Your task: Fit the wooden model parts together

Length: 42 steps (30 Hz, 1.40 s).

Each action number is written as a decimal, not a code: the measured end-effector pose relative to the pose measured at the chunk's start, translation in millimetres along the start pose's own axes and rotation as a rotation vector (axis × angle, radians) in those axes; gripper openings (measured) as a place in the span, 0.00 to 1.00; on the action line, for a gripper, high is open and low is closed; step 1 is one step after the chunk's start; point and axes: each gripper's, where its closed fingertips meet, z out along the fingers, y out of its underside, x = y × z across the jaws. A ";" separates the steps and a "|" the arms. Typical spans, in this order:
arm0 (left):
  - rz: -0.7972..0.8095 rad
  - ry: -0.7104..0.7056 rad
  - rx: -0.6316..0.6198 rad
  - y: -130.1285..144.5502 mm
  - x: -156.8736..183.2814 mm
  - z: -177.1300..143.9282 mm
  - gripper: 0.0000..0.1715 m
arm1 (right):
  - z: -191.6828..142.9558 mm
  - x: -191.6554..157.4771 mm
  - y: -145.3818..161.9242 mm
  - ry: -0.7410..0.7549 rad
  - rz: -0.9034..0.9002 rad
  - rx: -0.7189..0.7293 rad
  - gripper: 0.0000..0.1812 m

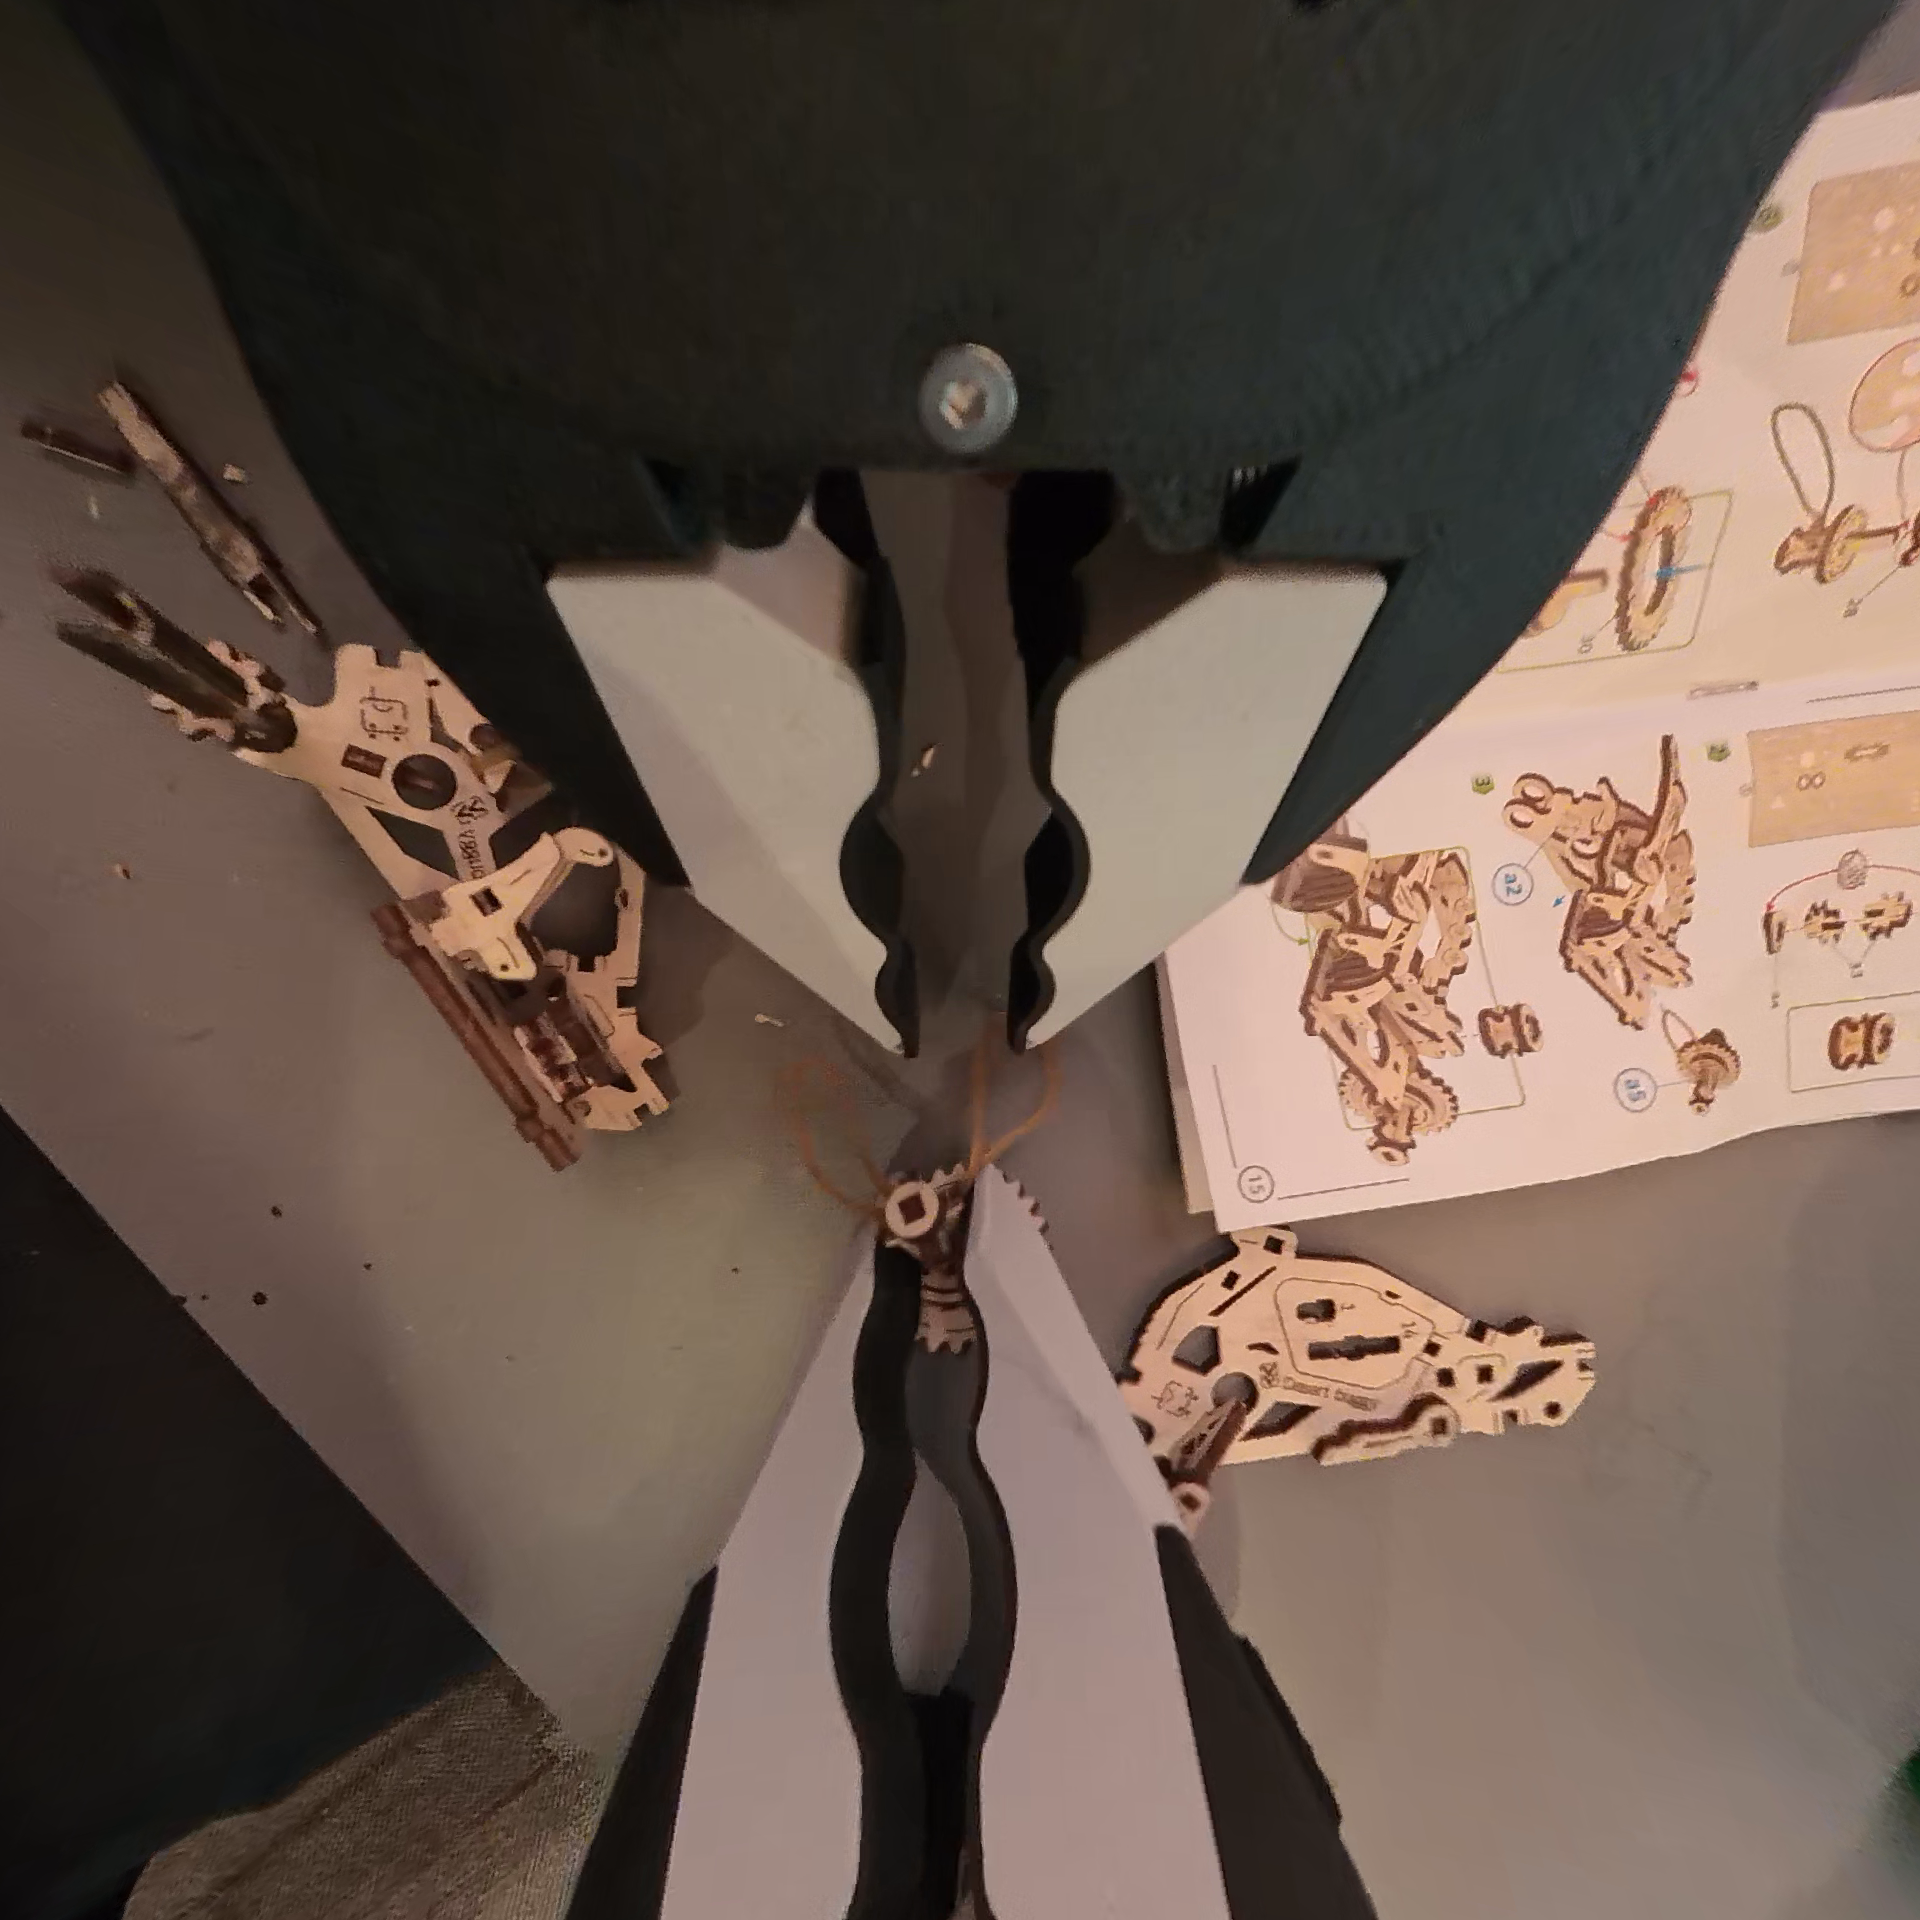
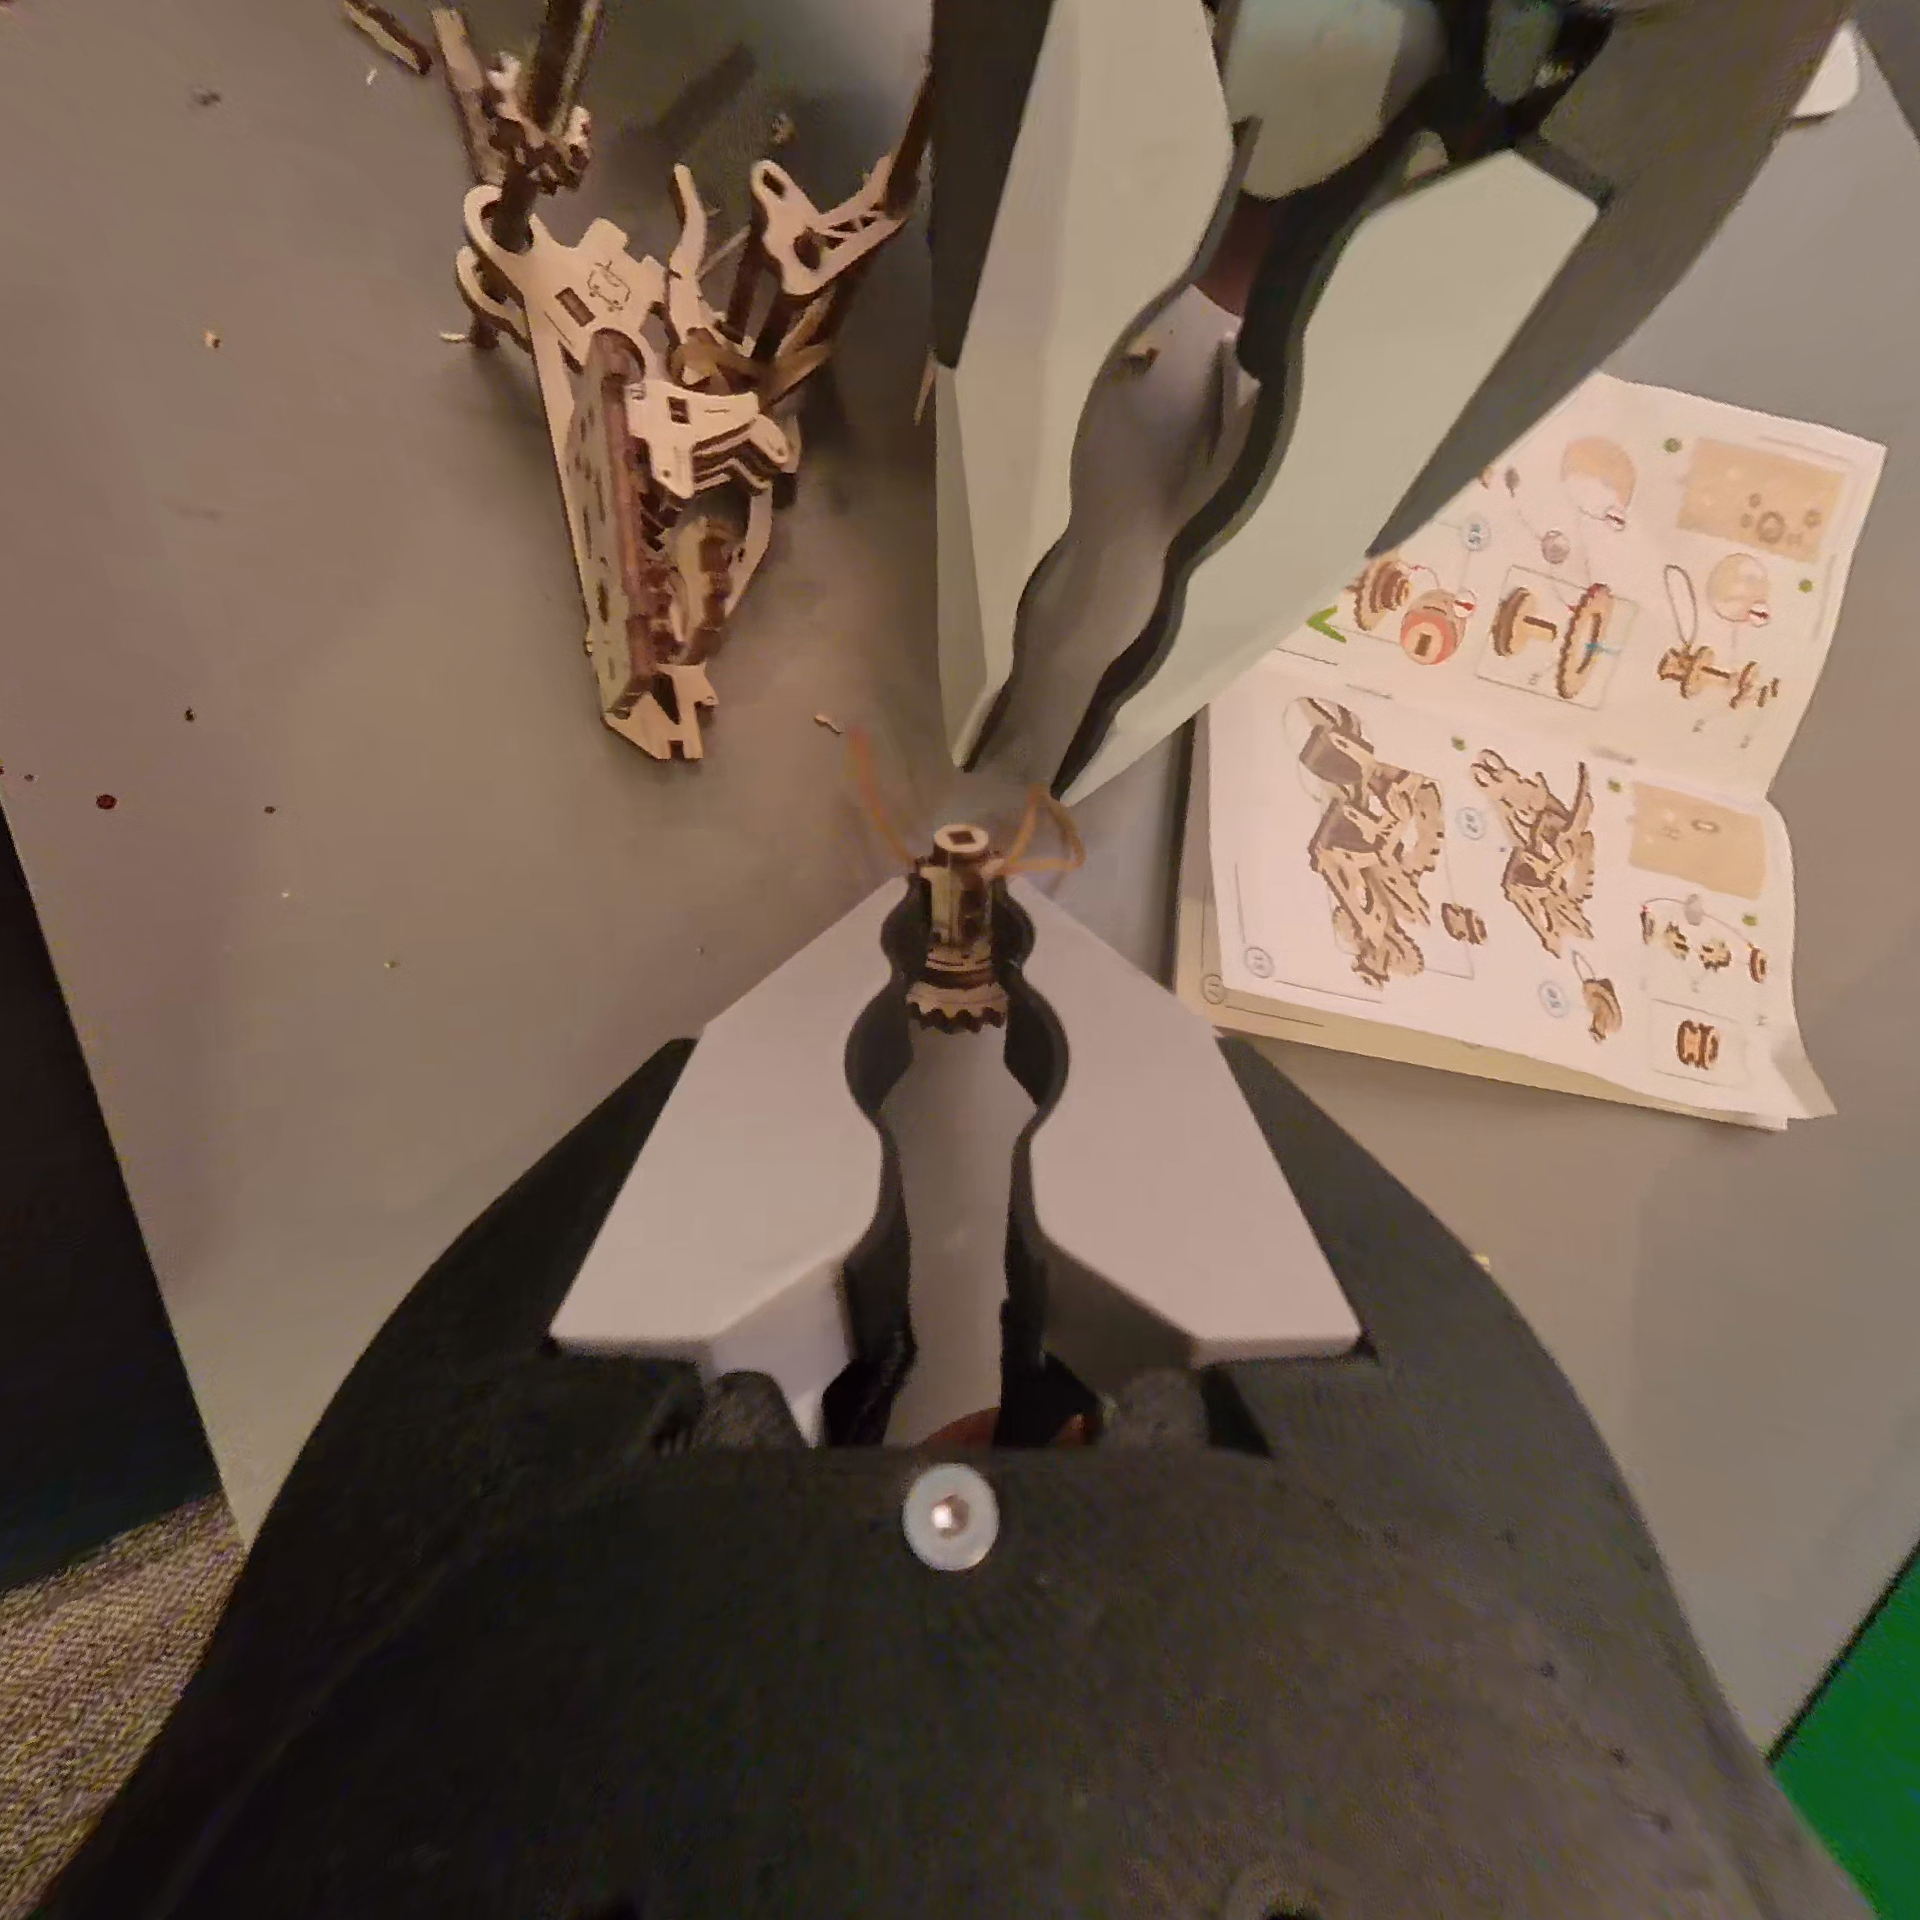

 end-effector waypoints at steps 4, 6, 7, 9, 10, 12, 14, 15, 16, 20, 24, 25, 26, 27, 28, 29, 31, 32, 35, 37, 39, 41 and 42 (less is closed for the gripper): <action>-0.007 -0.030 0.028 -3.6 -6.1 -3.7 0.13 | -6.8 4.9 -3.7 0.022 0.035 0.055 0.04; -0.009 -0.030 0.037 -5.6 -6.7 -1.4 0.18 | -9.2 8.9 -2.9 0.055 0.031 0.055 0.04; -0.014 -0.026 0.042 -6.7 -6.5 0.6 0.21 | -10.4 10.9 -3.5 0.068 0.036 0.062 0.04; -0.026 -0.006 0.059 -9.1 -5.0 3.7 0.23 | -13.5 17.2 -4.6 0.110 0.037 0.072 0.04; -0.035 0.004 0.072 -10.8 -4.5 4.3 0.24 | -15.3 19.6 -5.4 0.125 0.034 0.077 0.04; -0.053 0.028 0.118 -18.0 -3.2 3.3 0.27 | -19.3 25.1 -7.4 0.160 0.029 0.088 0.04; -0.062 0.026 0.136 -20.7 -5.0 0.6 0.32 | -22.1 28.3 -9.0 0.178 0.024 0.093 0.04; -0.066 0.015 0.143 -21.3 -7.4 -1.2 0.34 | -23.9 30.4 -9.9 0.190 0.025 0.098 0.04; -0.072 0.006 0.152 -22.8 -9.6 -3.1 0.36 | -25.7 31.9 -11.3 0.197 0.028 0.107 0.04; -0.071 -0.049 0.215 -33.8 -18.7 -10.2 0.21 | -32.0 36.9 -15.5 0.220 0.043 0.132 0.04; -0.047 -0.090 0.260 -40.1 -23.1 -18.6 0.07 | -38.7 39.0 -20.3 0.233 0.043 0.155 0.04; -0.039 -0.108 0.276 -42.5 -25.1 -21.7 0.02 | -39.8 39.1 -21.0 0.236 0.040 0.157 0.04; -0.031 -0.113 0.288 -44.3 -25.1 -24.2 0.00 | -40.7 39.2 -21.7 0.238 0.039 0.160 0.04; -0.026 -0.116 0.295 -45.9 -24.9 -26.0 0.00 | -41.5 39.3 -22.4 0.239 0.040 0.162 0.04; -0.022 -0.126 0.301 -47.3 -25.6 -27.6 0.00 | -42.5 39.4 -23.6 0.243 0.039 0.167 0.04; -0.020 -0.134 0.304 -48.4 -26.2 -28.6 0.00 | -43.5 39.7 -24.9 0.246 0.040 0.173 0.04; -0.014 -0.143 0.310 -50.2 -26.5 -29.4 0.00 | -44.7 40.1 -25.9 0.250 0.042 0.175 0.04; -0.012 -0.154 0.308 -50.1 -27.8 -29.4 0.00 | -45.5 40.3 -26.8 0.252 0.044 0.180 0.04; 0.024 -0.217 0.286 -49.2 -32.7 -30.2 0.00 | -47.0 40.6 -29.3 0.245 0.076 0.200 0.04; 0.062 -0.267 0.266 -50.4 -34.8 -32.7 0.00 | -47.9 41.3 -29.7 0.245 0.095 0.208 0.11; 0.127 -0.346 0.212 -48.4 -39.2 -34.8 0.00 | -50.5 42.0 -29.9 0.246 0.111 0.218 0.15; 0.168 -0.401 0.189 -50.0 -41.7 -38.2 0.00 | -55.8 43.3 -31.4 0.252 0.113 0.232 0.16; 0.184 -0.419 0.191 -52.3 -42.2 -40.3 0.00 | -59.1 43.8 -33.2 0.253 0.114 0.241 0.16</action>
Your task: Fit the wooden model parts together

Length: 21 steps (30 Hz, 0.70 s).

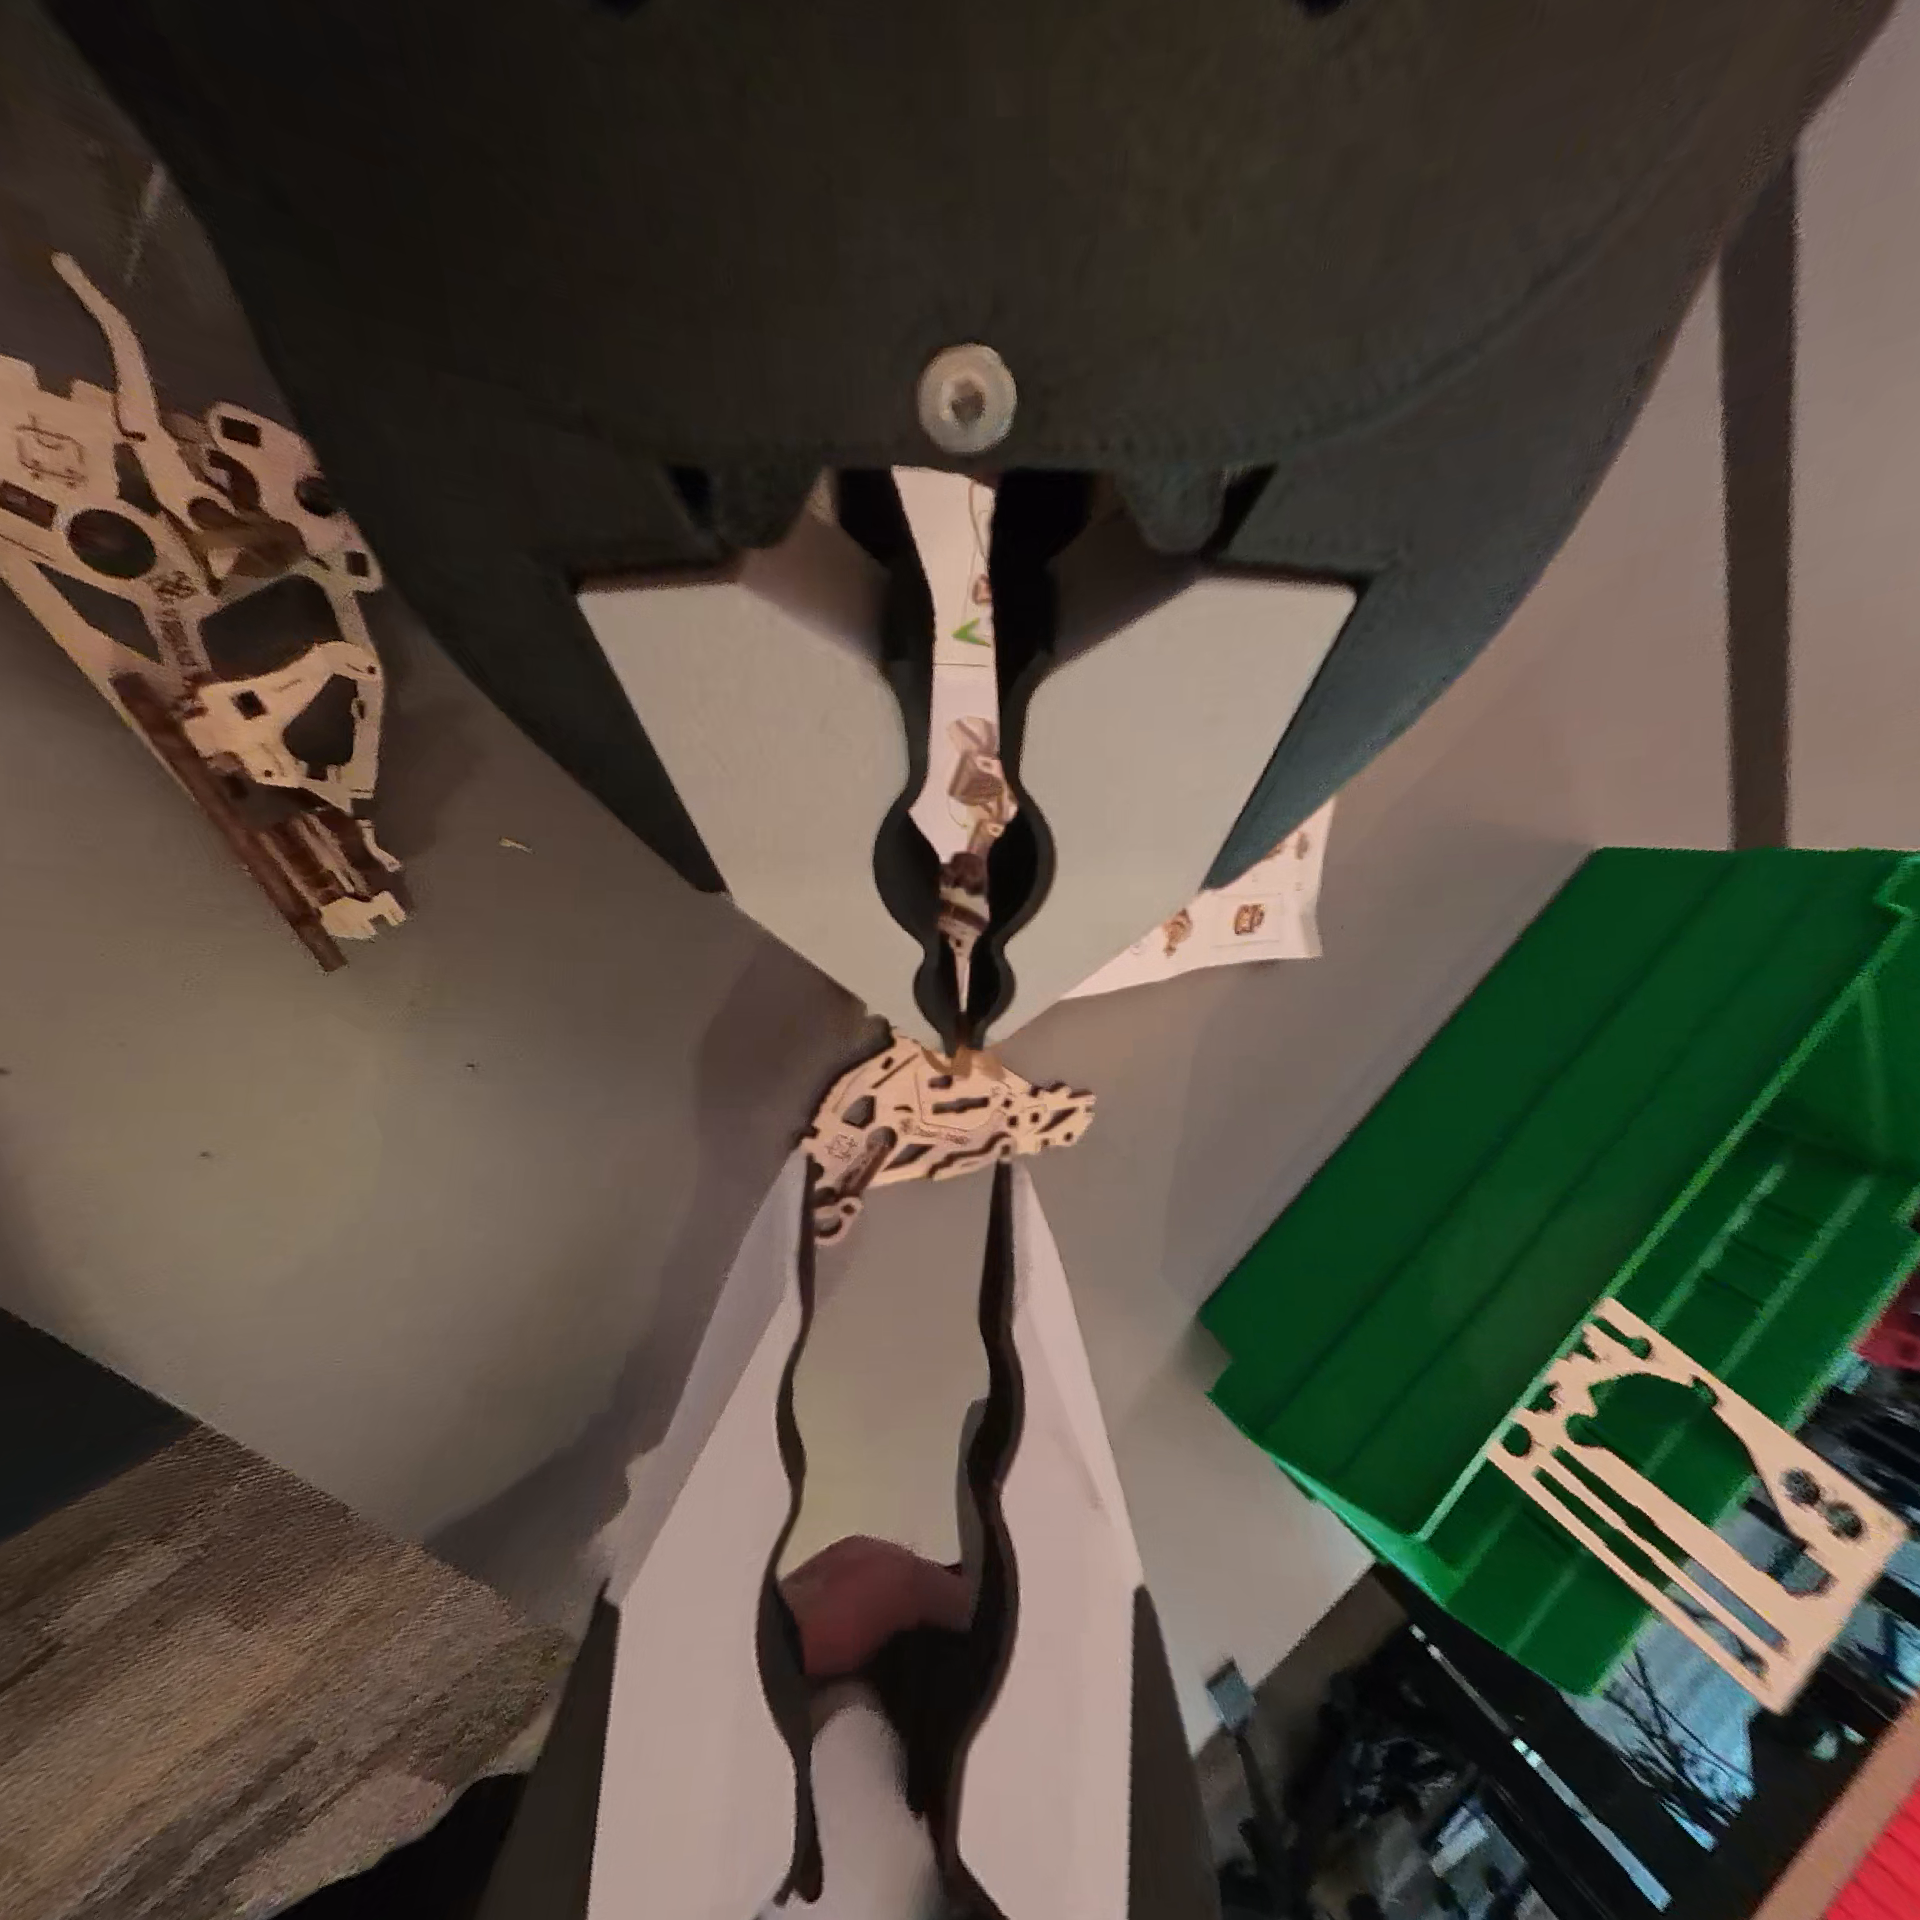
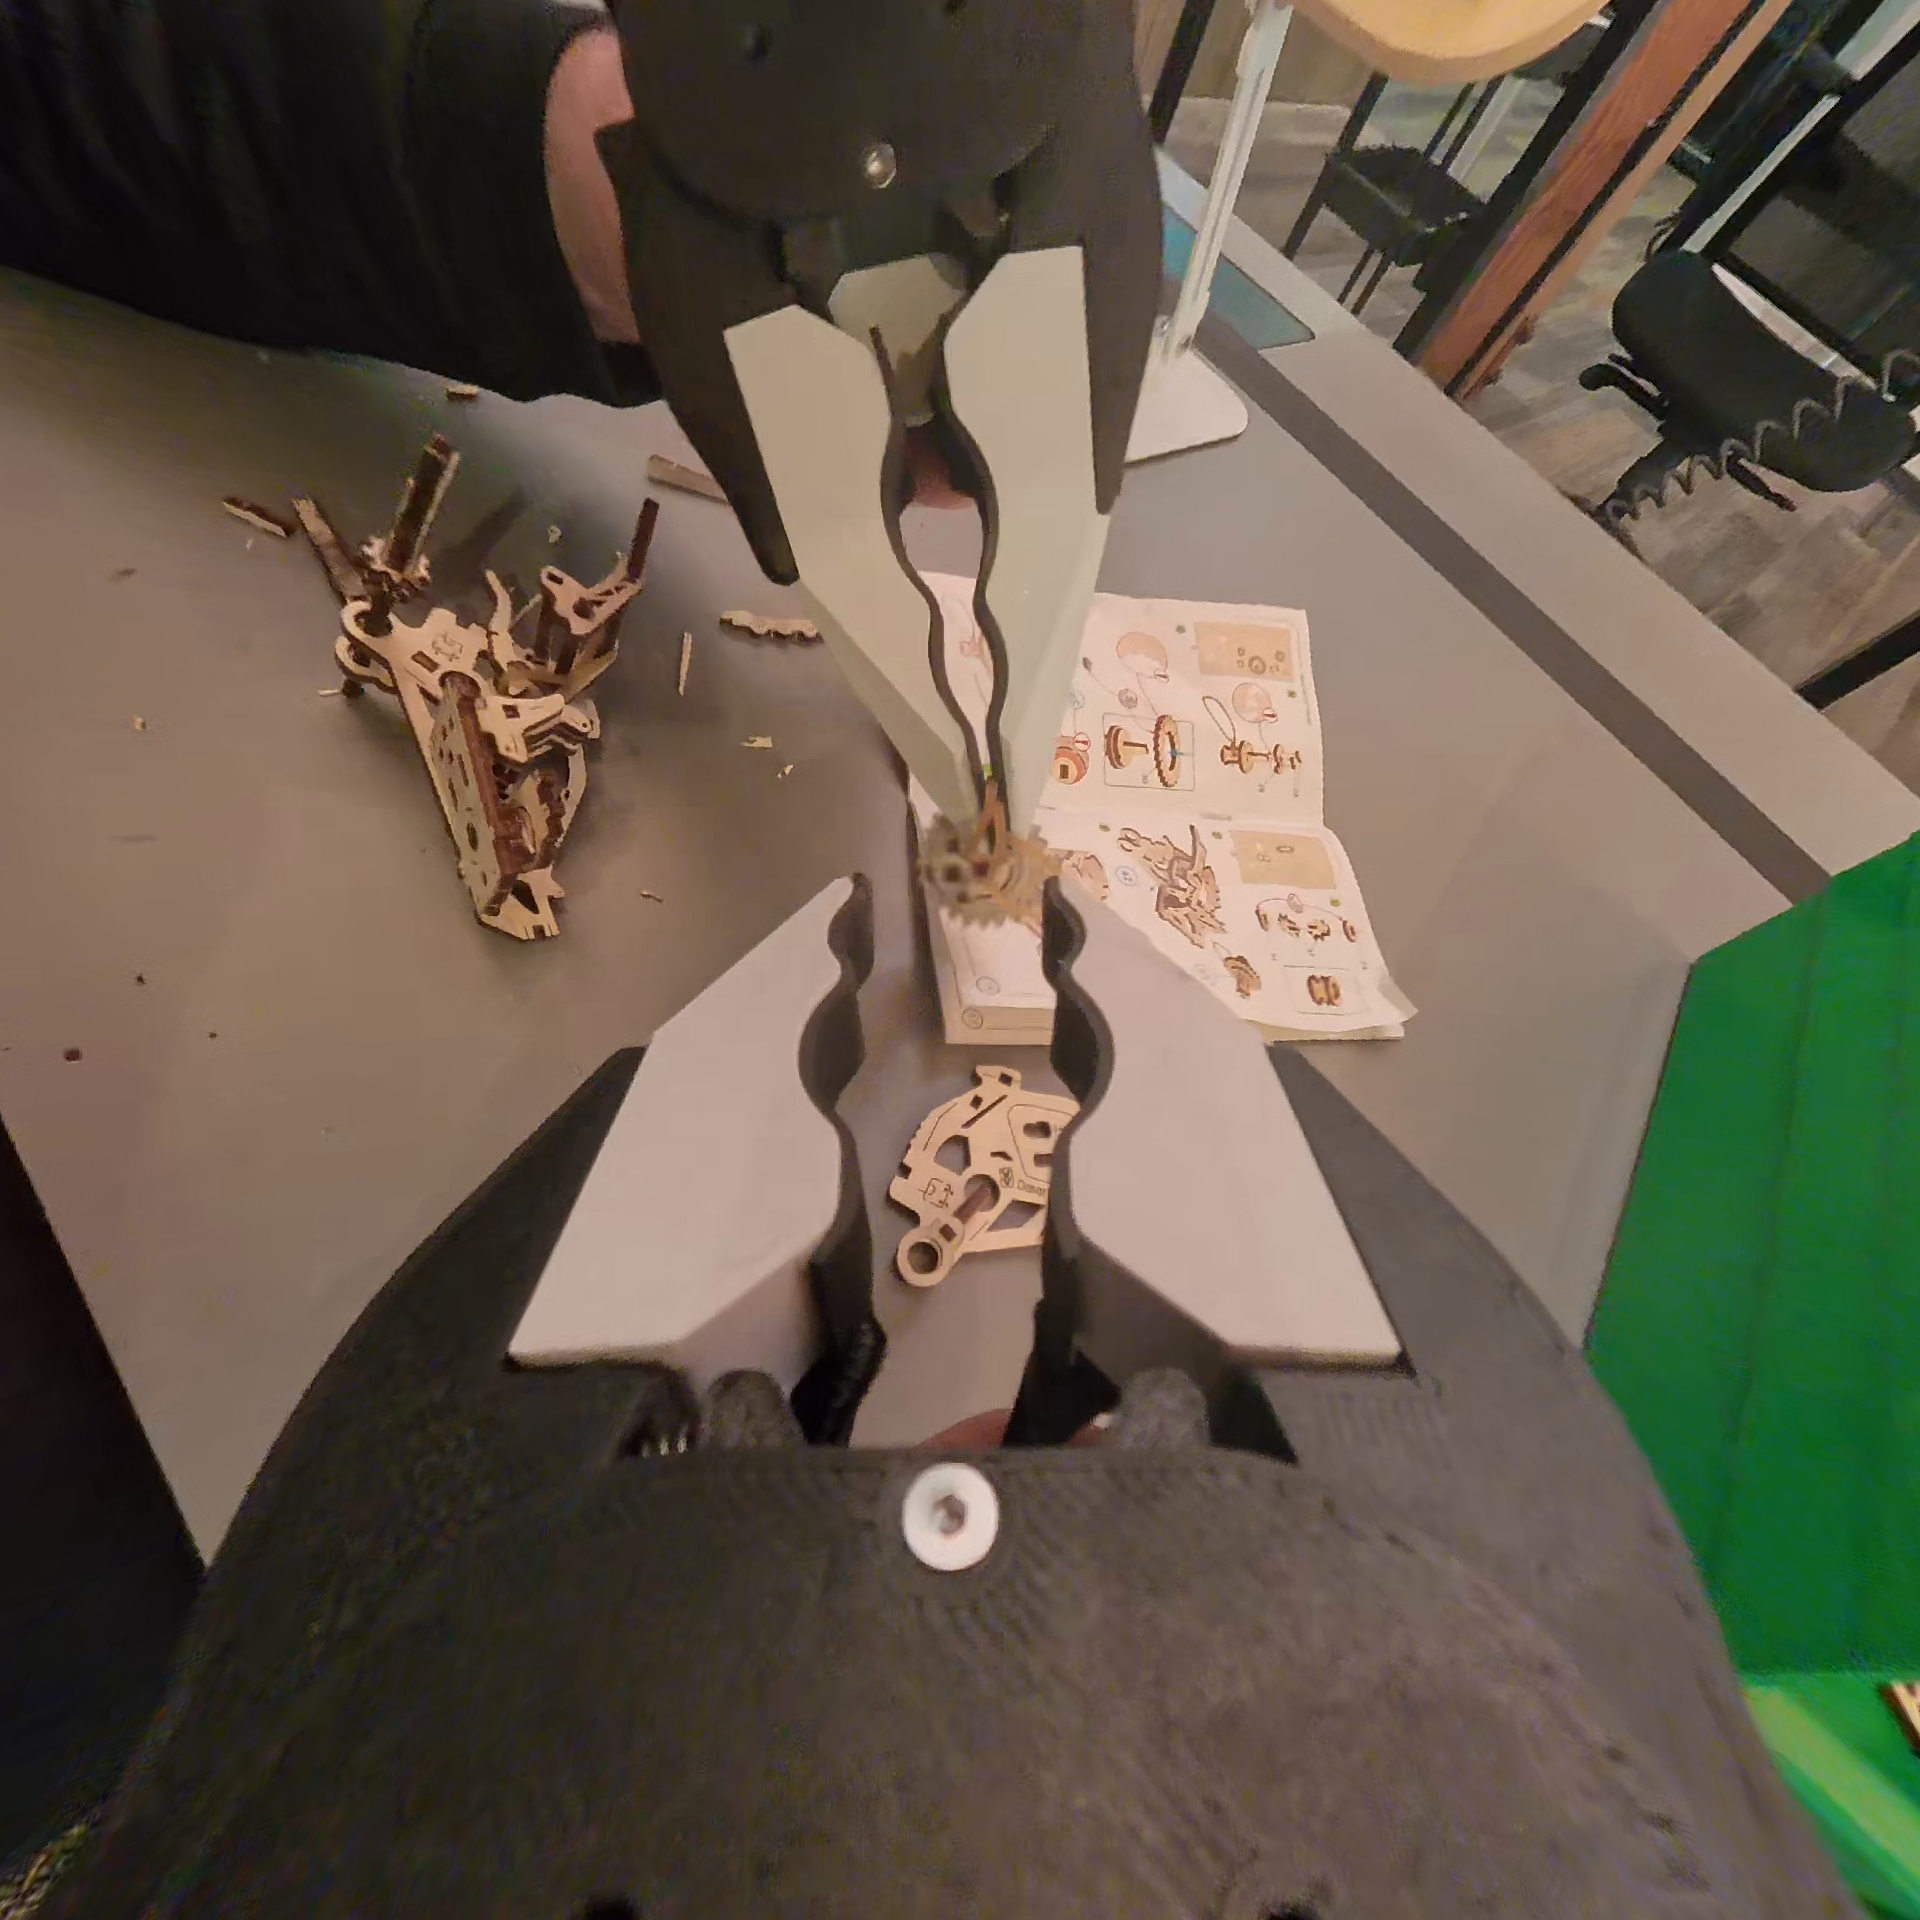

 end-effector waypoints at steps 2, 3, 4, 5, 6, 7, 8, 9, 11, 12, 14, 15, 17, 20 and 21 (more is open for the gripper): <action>0.024 -0.036 0.000 -3.1 -3.9 -2.3 0.00 | -4.4 2.3 -6.6 0.006 -0.011 0.018 0.16; 0.032 -0.045 -0.005 -3.5 -4.9 -3.2 0.00 | -5.2 2.0 -9.4 0.004 -0.023 0.020 0.14; 0.040 -0.049 -0.008 -4.1 -5.2 -3.9 0.00 | -5.2 1.8 -11.9 0.005 -0.036 0.021 0.13; 0.048 -0.058 -0.007 -5.2 -6.1 -5.0 0.00 | -4.3 1.6 -13.6 0.006 -0.046 0.018 0.13; 0.054 -0.061 -0.001 -6.9 -6.3 -6.1 0.00 | -3.0 1.3 -14.7 0.002 -0.048 0.017 0.11; 0.062 -0.058 0.001 -8.0 -5.5 -7.2 0.00 | -1.6 2.2 -15.5 0.003 -0.045 0.019 0.10; 0.078 -0.066 -0.001 -8.5 -6.0 -8.4 0.00 | -0.2 3.3 -15.1 -0.002 -0.034 0.017 0.10; 0.095 -0.078 -0.002 -9.1 -7.0 -9.9 0.00 | 0.6 3.8 -14.9 -0.014 -0.022 0.020 0.09; 0.116 -0.084 0.004 -11.6 -7.1 -12.8 0.00 | -0.8 6.6 -16.4 -0.040 0.011 0.051 0.08; 0.128 -0.091 0.009 -13.0 -7.6 -14.4 0.00 | -2.5 8.3 -16.7 -0.058 0.031 0.066 0.07; 0.147 -0.092 0.011 -15.1 -7.2 -16.9 0.00 | -7.2 13.7 -18.0 -0.080 0.062 0.095 0.06; 0.160 -0.100 0.011 -16.2 -7.7 -18.0 0.00 | -9.1 17.5 -17.8 -0.081 0.071 0.100 0.05; 0.174 -0.103 0.011 -18.3 -7.4 -19.2 0.00 | -9.4 21.7 -17.0 -0.085 0.064 0.094 0.03; 0.177 -0.110 0.008 -20.1 -7.9 -19.6 0.00 | -5.3 13.7 -21.1 -0.127 0.030 0.098 0.02; 0.178 -0.113 0.009 -20.8 -8.4 -20.0 0.00 | -2.8 12.3 -20.7 -0.128 0.020 0.090 0.01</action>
